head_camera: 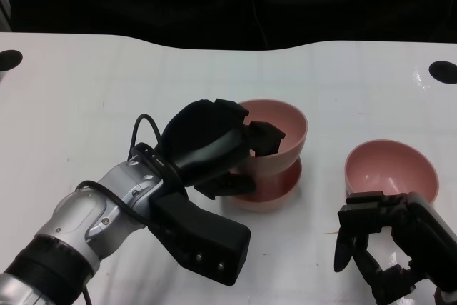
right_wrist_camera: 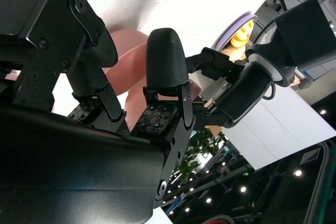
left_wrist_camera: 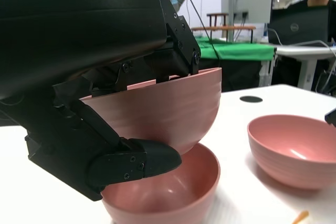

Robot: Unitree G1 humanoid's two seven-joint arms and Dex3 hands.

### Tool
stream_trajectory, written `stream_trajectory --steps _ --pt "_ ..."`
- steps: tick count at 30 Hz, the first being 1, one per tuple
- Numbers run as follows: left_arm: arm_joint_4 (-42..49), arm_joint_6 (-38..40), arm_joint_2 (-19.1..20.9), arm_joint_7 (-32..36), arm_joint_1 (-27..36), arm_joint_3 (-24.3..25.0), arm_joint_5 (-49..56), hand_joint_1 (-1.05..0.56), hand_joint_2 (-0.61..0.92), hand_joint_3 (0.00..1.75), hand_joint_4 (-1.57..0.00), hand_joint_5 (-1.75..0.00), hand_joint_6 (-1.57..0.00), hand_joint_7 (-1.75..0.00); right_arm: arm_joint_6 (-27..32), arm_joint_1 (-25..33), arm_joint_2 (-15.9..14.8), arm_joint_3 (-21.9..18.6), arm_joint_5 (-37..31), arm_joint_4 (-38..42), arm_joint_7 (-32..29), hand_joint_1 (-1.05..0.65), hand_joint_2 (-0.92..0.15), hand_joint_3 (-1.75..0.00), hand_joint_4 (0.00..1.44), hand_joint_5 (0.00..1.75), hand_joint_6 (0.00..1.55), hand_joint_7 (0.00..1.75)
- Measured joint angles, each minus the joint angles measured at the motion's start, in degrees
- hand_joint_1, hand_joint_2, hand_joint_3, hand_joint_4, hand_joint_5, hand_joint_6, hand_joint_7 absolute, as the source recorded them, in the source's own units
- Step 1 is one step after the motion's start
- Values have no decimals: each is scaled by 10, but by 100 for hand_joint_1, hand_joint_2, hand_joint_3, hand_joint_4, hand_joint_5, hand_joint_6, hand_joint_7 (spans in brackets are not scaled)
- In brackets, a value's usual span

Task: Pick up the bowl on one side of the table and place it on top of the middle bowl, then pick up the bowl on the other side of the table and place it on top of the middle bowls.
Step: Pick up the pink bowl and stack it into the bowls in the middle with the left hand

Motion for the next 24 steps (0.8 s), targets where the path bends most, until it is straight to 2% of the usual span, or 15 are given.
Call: stream_trajectory --steps 2,3,4,6,7,8,11,15,24 --pt "4 -5 0 -17 0 0 -10 -27 74 55 -74 -115 -74 -86 0 0 0 0 0 -1 0 19 -6 -170 97 175 97 127" --pt "4 -5 0 -26 0 0 -13 -30 83 36 -65 -83 -70 -52 0 0 0 0 0 -2 0 19 -6 -170 97 175 97 127" --pt "2 -3 0 -35 0 0 -12 -34 87 28 -59 -66 -67 -33 0 0 0 0 0 -2 0 19 -6 -170 97 175 97 128" --pt "-3 5 2 -51 0 -1 -11 -40 91 22 -49 -48 -61 -15 0 0 0 0 0 -2 0 19 -6 -171 97 175 97 128" --pt "-11 14 4 -59 0 -1 -6 -47 92 23 -39 -41 -53 -9 1 0 0 0 0 -3 0 19 -6 -171 97 175 97 128" --pt "-24 29 6 -70 1 -2 6 -53 92 25 -30 -35 -46 -4 1 0 0 1 0 -3 0 19 -5 -171 97 174 97 128" --pt "-67 70 14 -98 6 -2 28 -67 92 32 -16 -27 -34 -1 2 0 0 1 0 -3 0 20 -4 -172 97 173 97 128" --pt "-104 106 18 -123 25 -2 45 -78 92 43 -7 -24 -27 0 5 0 0 1 0 -6 0 21 -4 -173 97 174 97 128" --pt "-156 145 30 -156 46 0 57 -86 92 51 0 -20 -15 0 12 0 1 3 0 -12 0 24 -3 -173 98 173 98 128"
